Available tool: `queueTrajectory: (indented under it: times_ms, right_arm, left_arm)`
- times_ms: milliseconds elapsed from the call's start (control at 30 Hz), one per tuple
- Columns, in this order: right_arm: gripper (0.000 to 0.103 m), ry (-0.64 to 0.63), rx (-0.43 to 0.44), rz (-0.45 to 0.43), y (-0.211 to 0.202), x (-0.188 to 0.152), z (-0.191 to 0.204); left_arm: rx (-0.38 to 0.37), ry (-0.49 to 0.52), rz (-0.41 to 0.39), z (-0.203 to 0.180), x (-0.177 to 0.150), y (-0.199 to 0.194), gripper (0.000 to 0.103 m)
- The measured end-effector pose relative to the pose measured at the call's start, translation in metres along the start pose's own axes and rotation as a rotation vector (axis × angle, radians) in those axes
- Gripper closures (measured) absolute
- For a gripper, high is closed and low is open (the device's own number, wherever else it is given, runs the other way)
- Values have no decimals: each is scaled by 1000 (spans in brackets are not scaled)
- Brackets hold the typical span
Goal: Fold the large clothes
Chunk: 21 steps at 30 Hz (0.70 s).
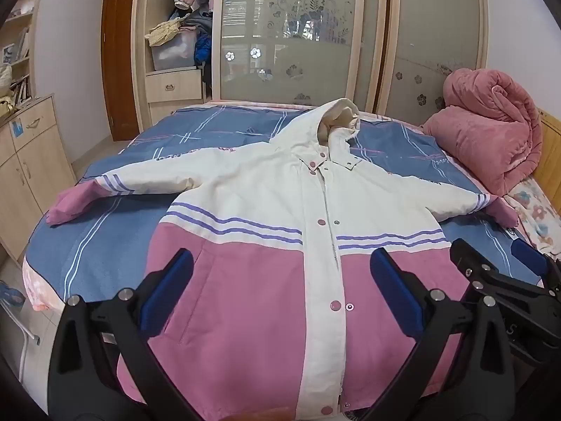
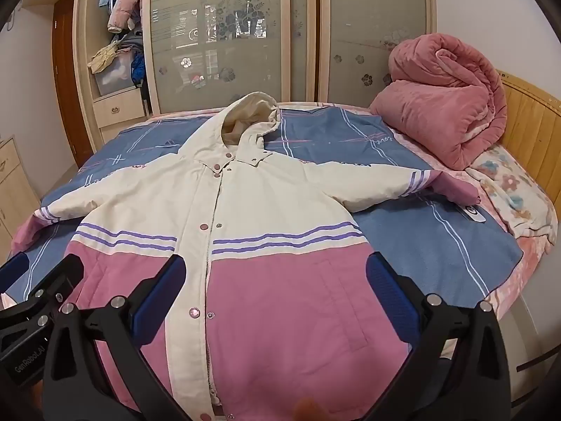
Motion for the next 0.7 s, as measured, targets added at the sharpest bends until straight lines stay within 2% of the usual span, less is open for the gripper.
queueTrajectory:
  times_ms: [700]
  right_arm:
    - [1, 2, 1, 7, 2, -2, 1]
  left_arm:
    - [-6, -9, 11, 0, -3, 1, 2]
Point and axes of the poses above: each gripper's, at about its wrist camera, not at the fingertips, and y roughly the way its jaws point, z to its left, x to its top, the point moved 4 cm from there along y, roughly the way its jaws point, and after that the axes turned 3 degrees about y, right-handed, at the moved point
